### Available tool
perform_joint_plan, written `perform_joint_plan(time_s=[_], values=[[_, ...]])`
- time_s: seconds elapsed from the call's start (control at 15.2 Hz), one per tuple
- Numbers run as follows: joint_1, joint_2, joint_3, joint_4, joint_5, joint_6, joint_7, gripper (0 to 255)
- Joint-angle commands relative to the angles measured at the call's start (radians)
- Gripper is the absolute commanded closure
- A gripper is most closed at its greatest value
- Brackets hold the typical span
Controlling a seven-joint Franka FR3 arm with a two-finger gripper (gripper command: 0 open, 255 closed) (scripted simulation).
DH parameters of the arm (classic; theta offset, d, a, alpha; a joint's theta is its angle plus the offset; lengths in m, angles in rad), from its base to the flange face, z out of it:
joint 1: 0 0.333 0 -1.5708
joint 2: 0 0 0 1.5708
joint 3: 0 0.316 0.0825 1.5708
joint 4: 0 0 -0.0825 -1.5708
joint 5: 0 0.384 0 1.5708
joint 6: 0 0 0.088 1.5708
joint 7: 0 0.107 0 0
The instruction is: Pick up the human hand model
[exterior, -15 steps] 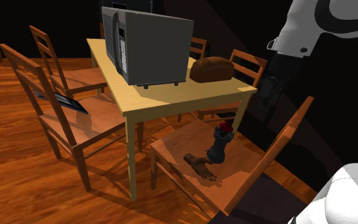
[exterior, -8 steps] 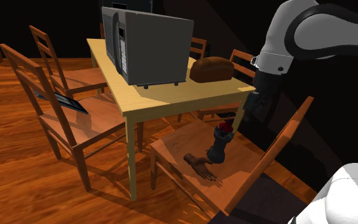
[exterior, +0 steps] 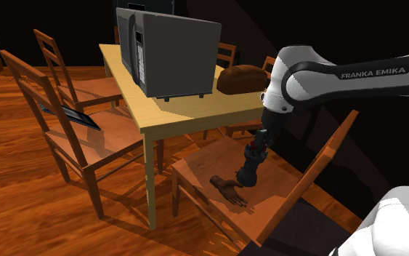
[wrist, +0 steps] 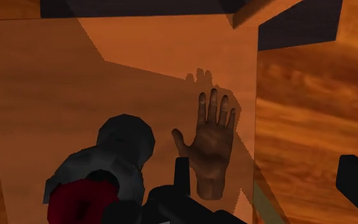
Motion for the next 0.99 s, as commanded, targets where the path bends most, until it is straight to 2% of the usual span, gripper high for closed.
perform_joint_plan(time_s=[0.0, 0.46, 0.92], values=[[0.003, 0.065, 0.003, 0.007, -0.001, 0.057, -0.006, 0], [0.013, 0.31, 0.017, 0.011, -0.006, 0.287, -0.025, 0], [0.021, 0.588, 0.027, 0.084, -0.024, 0.479, -0.034, 0]])
